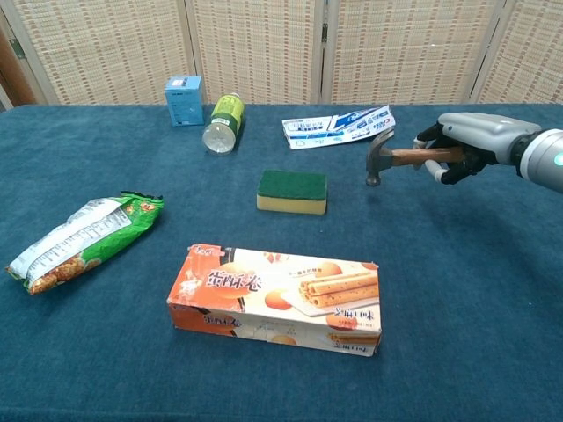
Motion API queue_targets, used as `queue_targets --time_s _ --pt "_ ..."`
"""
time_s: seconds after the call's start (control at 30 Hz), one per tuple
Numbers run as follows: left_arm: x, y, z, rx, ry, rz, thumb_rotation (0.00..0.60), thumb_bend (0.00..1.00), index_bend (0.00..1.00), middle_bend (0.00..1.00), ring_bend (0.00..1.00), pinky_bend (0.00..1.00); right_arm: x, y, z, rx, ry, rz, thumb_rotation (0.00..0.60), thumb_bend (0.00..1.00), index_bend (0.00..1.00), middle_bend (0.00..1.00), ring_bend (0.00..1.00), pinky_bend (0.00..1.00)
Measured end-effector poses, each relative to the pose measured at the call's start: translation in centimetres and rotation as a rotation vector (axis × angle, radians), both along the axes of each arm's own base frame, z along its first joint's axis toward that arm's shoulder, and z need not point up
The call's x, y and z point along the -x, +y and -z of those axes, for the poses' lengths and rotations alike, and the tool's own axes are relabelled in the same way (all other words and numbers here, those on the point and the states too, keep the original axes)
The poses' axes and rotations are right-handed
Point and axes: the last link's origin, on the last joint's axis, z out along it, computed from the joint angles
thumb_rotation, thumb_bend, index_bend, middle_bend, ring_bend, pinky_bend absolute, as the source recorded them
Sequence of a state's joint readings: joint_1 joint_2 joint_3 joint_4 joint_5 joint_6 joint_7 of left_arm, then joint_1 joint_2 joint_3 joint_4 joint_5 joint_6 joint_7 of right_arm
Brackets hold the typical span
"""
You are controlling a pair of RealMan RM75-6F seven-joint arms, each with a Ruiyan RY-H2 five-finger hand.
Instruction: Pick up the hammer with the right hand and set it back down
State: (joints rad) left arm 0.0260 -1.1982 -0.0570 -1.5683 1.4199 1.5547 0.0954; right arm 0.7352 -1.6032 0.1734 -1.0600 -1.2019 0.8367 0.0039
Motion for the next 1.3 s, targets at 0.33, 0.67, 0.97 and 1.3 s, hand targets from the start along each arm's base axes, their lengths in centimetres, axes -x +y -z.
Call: queue_targets --time_s 0.33,0.67,0.97,1.3 --pt "0.2 0.0 0.0 0.002 0.003 -0.009 0.600 0.29 0.03 0.04 0.05 0.00 -0.8 0.0 0.4 -0.021 -0.052 -0.003 0.600 0.69 0.67 0.80 0.66 0.69" --pt "0.3 -0.1 -0.2 -0.003 0.000 -0.015 0.600 0.30 0.03 0.04 0.05 0.00 -4.3 0.2 1.2 -0.080 -0.175 -0.024 0.600 0.70 0.67 0.81 0.67 0.70" --pt "0.5 -0.3 -0.3 -0.004 -0.001 -0.018 0.600 0.29 0.03 0.04 0.05 0.00 -6.4 -0.1 2.4 -0.104 -0.214 -0.031 0.600 0.70 0.67 0.81 0.67 0.70" --pt "0.8 -0.3 -0.2 0.001 -0.002 -0.030 0.600 0.30 0.03 0.04 0.05 0.00 -6.5 -1.0 4.3 -0.121 -0.179 0.008 0.600 0.70 0.67 0.81 0.67 0.70"
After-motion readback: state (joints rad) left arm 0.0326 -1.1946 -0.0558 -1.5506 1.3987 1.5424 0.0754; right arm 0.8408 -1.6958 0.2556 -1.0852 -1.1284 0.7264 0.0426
